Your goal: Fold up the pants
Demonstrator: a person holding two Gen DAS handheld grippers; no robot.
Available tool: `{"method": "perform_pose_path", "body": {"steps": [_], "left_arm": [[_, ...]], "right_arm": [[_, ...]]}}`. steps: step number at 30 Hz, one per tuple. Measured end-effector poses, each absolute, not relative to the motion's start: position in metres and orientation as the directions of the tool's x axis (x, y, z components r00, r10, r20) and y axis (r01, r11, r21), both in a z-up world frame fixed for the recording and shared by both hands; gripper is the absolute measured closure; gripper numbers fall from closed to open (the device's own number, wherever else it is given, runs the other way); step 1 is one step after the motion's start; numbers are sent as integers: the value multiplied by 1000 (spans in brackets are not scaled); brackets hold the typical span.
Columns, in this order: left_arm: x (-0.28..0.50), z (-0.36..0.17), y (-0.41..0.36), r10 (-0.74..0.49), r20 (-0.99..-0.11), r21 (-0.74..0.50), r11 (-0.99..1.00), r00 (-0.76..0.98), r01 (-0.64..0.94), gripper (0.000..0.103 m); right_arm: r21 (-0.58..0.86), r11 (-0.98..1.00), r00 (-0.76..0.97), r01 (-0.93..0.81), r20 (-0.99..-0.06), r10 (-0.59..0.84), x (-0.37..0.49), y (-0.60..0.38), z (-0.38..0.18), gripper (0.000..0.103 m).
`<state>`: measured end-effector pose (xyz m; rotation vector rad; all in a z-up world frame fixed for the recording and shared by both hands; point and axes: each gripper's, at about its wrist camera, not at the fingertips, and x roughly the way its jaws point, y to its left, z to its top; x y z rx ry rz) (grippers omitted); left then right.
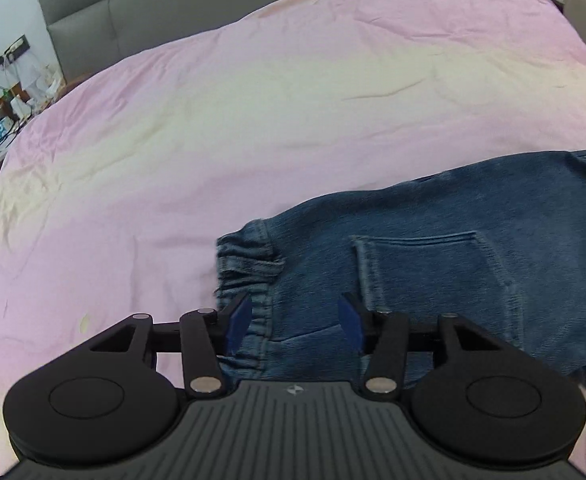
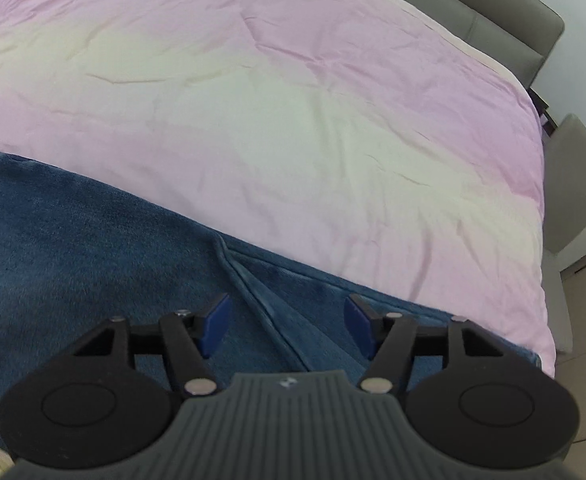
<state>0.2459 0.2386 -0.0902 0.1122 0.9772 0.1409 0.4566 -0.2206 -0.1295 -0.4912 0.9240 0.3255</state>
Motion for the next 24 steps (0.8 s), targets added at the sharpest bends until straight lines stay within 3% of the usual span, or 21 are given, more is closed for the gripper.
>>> {"method": "perform_pose_path", "body": {"steps": [8, 13, 18, 20, 24], "left_arm": [[247, -92, 121, 4, -826, 74, 992, 563, 102, 44], [253, -114, 72, -17, -856, 77, 984, 517, 160, 44], [264, -135, 57, 12, -884, 79, 989, 467, 124, 44], [268, -140, 57, 7, -889, 56, 994, 457, 93, 44], [273, -144, 57, 0, -901, 25, 998, 435, 52, 44]], "right_arm": [[-267, 900, 568, -343, -822, -28, 405, -383, -112, 46], [-279, 909, 531, -308, -844, -79, 359, -464, -136, 46], [-267, 900, 519, -345, -853, -54, 323, -485, -179, 45], [-273, 889, 525, -368, -850, -44, 316, -482, -196, 40], [-389, 821, 570, -418, -816, -96, 311, -471, -227, 39]]}}
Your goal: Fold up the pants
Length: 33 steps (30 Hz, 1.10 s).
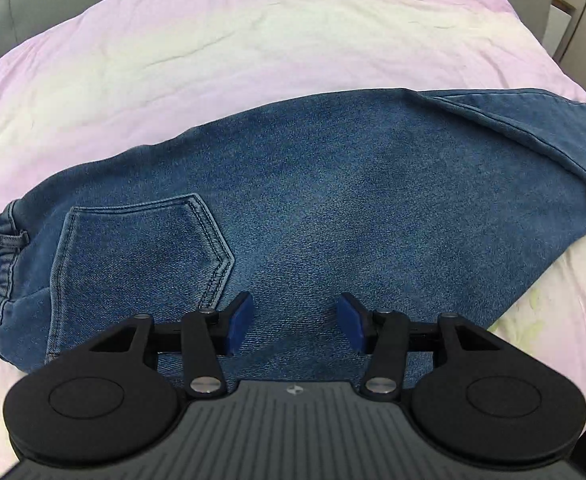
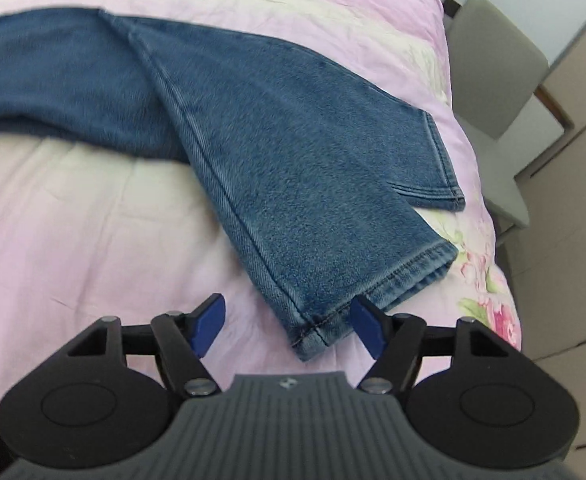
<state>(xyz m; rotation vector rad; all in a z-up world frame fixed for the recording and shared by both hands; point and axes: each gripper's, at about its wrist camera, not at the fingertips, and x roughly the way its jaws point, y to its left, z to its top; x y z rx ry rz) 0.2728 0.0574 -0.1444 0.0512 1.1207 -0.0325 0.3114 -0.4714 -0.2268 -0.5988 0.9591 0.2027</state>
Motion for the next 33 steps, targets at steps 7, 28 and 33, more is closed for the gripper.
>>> {"method": "perform_pose_path", "body": {"steps": [7, 28, 33], "left_arm": [[276, -149, 48, 26, -901, 70, 994, 433, 87, 44], [280, -160, 59, -15, -891, 13, 998, 454, 60, 47], [284, -166, 60, -19, -893, 6, 999, 450, 54, 47]], "right_arm": [[-509, 718, 625, -475, -769, -132, 306, -472, -213, 93], [-585, 767, 664, -264, -687, -296, 557, -483, -154, 98], [-561, 779, 603, -280, -734, -312, 598, -482, -202, 98]]}}
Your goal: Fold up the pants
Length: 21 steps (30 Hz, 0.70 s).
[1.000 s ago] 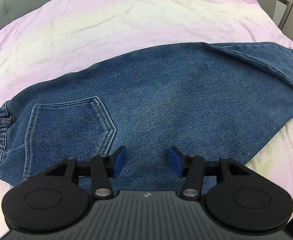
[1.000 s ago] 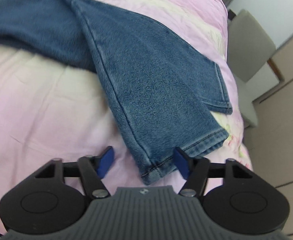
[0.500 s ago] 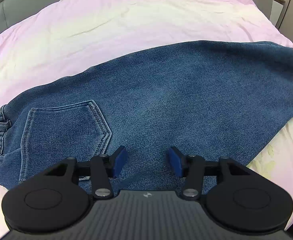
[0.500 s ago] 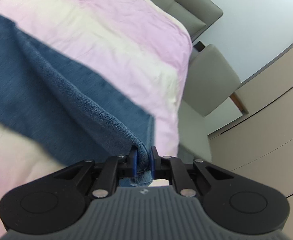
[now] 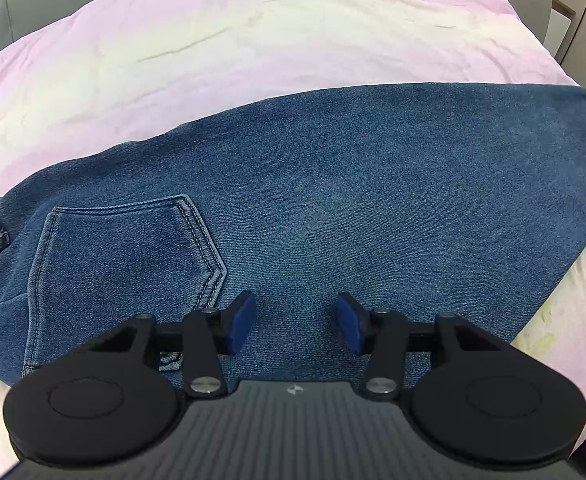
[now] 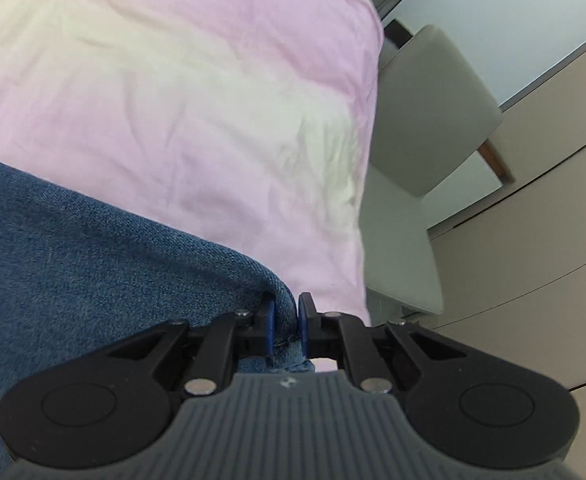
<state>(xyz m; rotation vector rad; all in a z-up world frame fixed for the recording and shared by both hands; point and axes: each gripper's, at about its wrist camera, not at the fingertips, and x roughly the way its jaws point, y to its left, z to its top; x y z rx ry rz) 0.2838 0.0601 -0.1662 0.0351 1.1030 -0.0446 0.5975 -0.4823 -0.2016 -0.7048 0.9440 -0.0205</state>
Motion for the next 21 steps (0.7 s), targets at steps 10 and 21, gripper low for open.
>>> {"method": "perform_pose_path", "body": {"steps": [10, 21], "left_arm": [[280, -167, 64, -20, -890, -4, 999, 456, 37, 46], [230, -124, 63, -28, -851, -24, 1000, 524, 15, 46]], "right_arm": [[-500, 829, 548, -251, -779, -304, 617, -486, -228, 87], [-285, 958, 503, -11, -830, -241, 545, -557, -172, 56]]}}
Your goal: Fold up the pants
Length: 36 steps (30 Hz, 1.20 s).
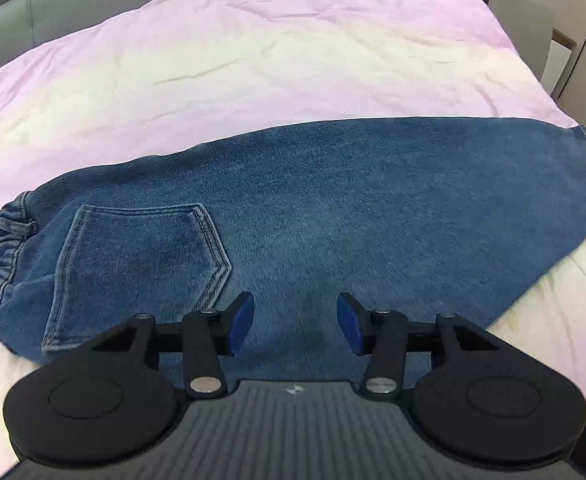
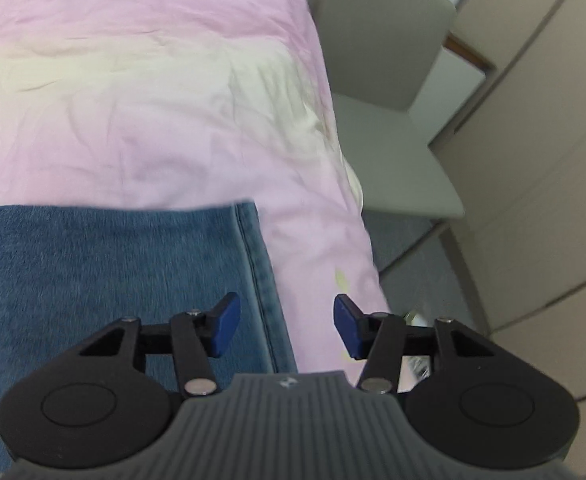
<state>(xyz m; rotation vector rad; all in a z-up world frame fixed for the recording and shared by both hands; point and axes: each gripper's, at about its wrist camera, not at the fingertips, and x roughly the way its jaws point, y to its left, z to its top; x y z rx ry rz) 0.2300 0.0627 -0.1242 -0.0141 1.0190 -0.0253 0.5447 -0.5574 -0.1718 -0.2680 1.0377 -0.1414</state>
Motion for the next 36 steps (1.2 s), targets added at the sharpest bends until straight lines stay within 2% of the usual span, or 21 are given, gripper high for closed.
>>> {"method": "perform_pose_path", "body": {"steps": [5, 10, 15, 18, 21, 22, 24, 25, 26, 28, 29, 30, 31, 33, 36], "left_arm": [[197, -109, 51, -56, -860, -47, 998, 507, 31, 46], [166, -117, 31, -87, -896, -58, 995, 436, 79, 43], [160, -143, 8, -51, -906, -10, 995, 421, 99, 40], [171, -164, 7, 10, -900, 26, 999, 437, 31, 40], [180, -171, 16, 2, -877, -37, 997, 481, -72, 40], [183, -172, 18, 20, -870, -37, 994, 494, -105, 44], [187, -170, 23, 24, -862, -63, 986, 507, -154, 62], [189, -167, 25, -3, -859, -108, 979, 513, -175, 77], [188, -161, 26, -2, -850, -128, 971, 527, -204, 80], [185, -143, 23, 21, -830, -122, 969, 558, -217, 84], [183, -134, 22, 25, -825, -119, 969, 564, -218, 86], [182, -125, 22, 30, -827, -109, 971, 562, -213, 87], [181, -118, 21, 29, -834, -99, 974, 552, -202, 87], [179, -116, 23, 17, -861, -93, 977, 509, -190, 88], [182, -134, 19, 20, -897, -68, 981, 442, -181, 88]], "right_arm": [[-132, 985, 481, 111, -860, -170, 507, -590, -178, 58], [34, 978, 461, 205, -885, -66, 486, -608, -191, 57], [87, 968, 457, 236, -889, -32, 481, -608, -203, 57], [113, 963, 468, 243, -884, -15, 481, -608, -206, 57], [131, 961, 479, 244, -878, -2, 482, -609, -209, 57], [140, 959, 482, 248, -876, 3, 483, -611, -211, 57], [176, 946, 489, 272, -872, 22, 484, -616, -215, 54], [207, 933, 491, 293, -870, 39, 485, -621, -219, 52], [244, 917, 494, 315, -867, 61, 486, -625, -223, 46], [300, 880, 501, 367, -861, 85, 487, -632, -230, 44], [309, 871, 500, 381, -862, 86, 489, -633, -231, 47], [306, 871, 507, 385, -858, 77, 490, -632, -229, 70], [307, 874, 522, 377, -850, 73, 491, -631, -224, 83], [291, 881, 553, 373, -832, 40, 490, -625, -210, 93], [234, 904, 558, 357, -830, -5, 491, -618, -198, 96]]}}
